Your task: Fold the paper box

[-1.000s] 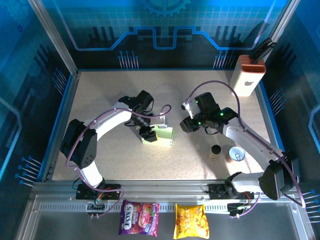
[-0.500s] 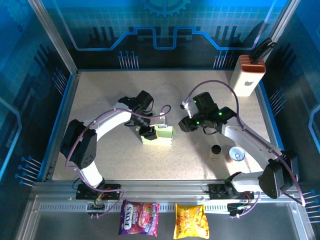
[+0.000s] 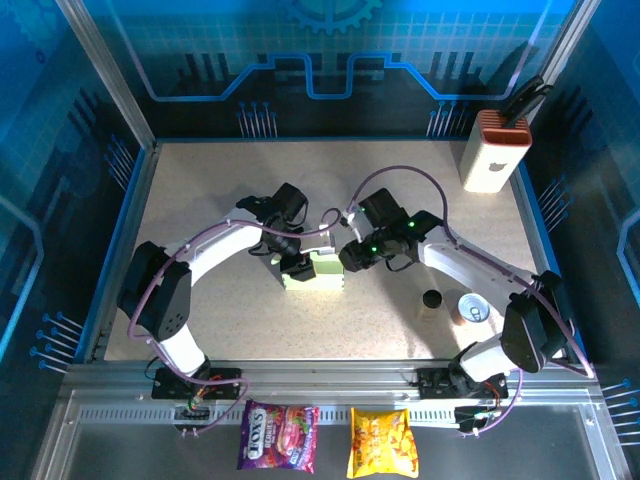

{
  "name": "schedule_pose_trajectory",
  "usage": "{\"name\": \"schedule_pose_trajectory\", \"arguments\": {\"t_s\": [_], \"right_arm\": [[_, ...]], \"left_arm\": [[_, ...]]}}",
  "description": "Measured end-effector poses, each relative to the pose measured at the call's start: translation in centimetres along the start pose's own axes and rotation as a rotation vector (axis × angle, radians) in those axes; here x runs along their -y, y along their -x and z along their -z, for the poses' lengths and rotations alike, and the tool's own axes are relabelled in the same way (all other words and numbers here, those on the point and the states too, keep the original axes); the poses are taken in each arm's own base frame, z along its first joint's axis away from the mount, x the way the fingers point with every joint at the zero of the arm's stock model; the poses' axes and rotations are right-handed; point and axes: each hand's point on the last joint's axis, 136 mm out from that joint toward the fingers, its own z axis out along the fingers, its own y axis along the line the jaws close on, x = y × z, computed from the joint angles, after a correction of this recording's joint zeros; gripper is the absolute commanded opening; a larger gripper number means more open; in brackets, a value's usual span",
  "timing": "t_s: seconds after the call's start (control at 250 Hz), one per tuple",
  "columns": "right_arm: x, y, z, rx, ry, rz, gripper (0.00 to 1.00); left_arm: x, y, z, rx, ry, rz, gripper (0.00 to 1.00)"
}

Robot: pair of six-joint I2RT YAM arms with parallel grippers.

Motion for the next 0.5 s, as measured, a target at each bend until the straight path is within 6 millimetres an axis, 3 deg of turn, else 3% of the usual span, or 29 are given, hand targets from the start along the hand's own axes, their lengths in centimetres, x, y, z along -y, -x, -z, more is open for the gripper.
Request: {"name": "schedule_pose_trajectory", "arguments": {"t_s": [0.499], "right_arm": [[-1.1,0.4,-0.4,0.017,-0.002,-0.107,0.19]], "left_arm": [[0.2,-0.3,0.1,-0.004,0.006,0.038,0.48]]}}
